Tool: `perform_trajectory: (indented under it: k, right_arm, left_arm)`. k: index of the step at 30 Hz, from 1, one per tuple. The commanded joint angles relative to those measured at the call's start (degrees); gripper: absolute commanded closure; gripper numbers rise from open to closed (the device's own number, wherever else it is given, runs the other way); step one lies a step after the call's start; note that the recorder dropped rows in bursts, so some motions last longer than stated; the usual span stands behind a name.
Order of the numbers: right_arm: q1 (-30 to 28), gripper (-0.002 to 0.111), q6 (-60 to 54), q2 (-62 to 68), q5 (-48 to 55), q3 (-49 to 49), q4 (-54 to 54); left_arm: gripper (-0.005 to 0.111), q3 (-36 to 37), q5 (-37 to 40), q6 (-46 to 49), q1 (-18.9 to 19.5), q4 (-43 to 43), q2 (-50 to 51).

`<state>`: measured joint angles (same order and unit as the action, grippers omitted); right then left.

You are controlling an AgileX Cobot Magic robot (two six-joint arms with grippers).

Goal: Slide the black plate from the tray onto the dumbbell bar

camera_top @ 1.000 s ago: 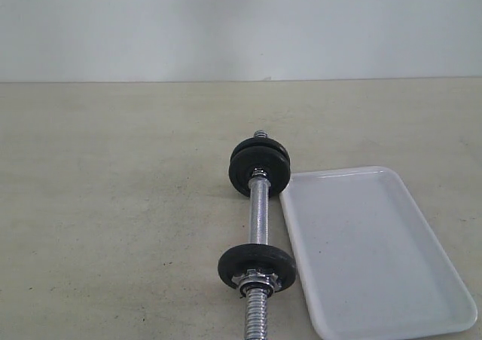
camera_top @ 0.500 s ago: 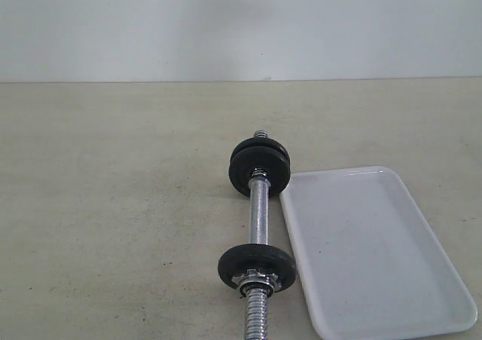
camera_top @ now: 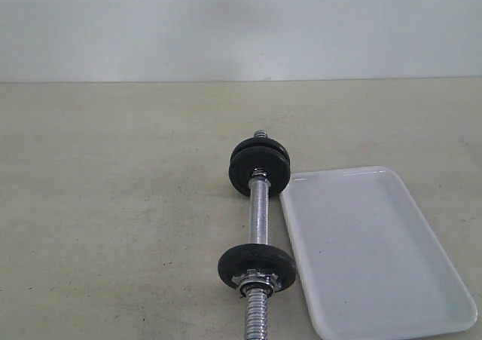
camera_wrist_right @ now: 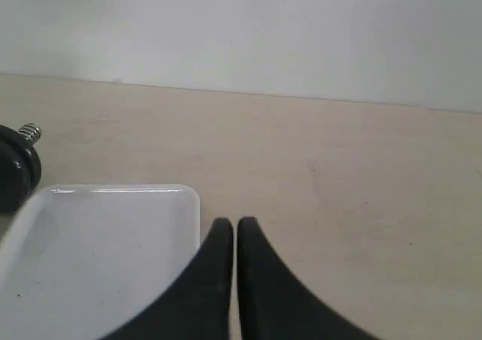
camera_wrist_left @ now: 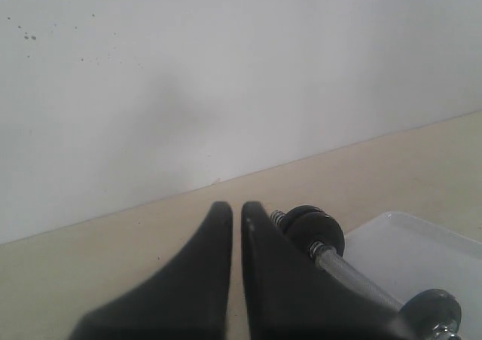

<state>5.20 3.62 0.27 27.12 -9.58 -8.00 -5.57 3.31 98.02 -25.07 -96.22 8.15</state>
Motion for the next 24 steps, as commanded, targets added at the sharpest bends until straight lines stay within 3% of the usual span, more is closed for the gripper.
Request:
perform_trajectory:
  k: [1, 15, 20, 24]
  right_arm:
    - [-0.3, 0.108, -3.9, -0.3, 0.8, 0.3, -0.2]
    - [-0.3, 0.108, -2.7, -0.3, 0.0, 0.3, 0.3]
    - [-0.3, 0.108, -2.7, -0.3, -12.9, 9.0, 7.1]
    - [-0.3, 0.108, -2.7, -0.3, -12.1, 9.6, 8.0]
  left_arm:
    - [0.102, 0.2, -0.5, -0.5, -0.3, -0.3, -0.3]
    - [0.102, 0.2, -0.5, -0.5, -0.3, -0.3, -0.3]
    - [0.102, 0.2, -0.5, -0.5, -0.3, -0.3, -0.3]
    - [0.102, 0.2, -0.5, -0.5, -0.3, -0.3, -0.3]
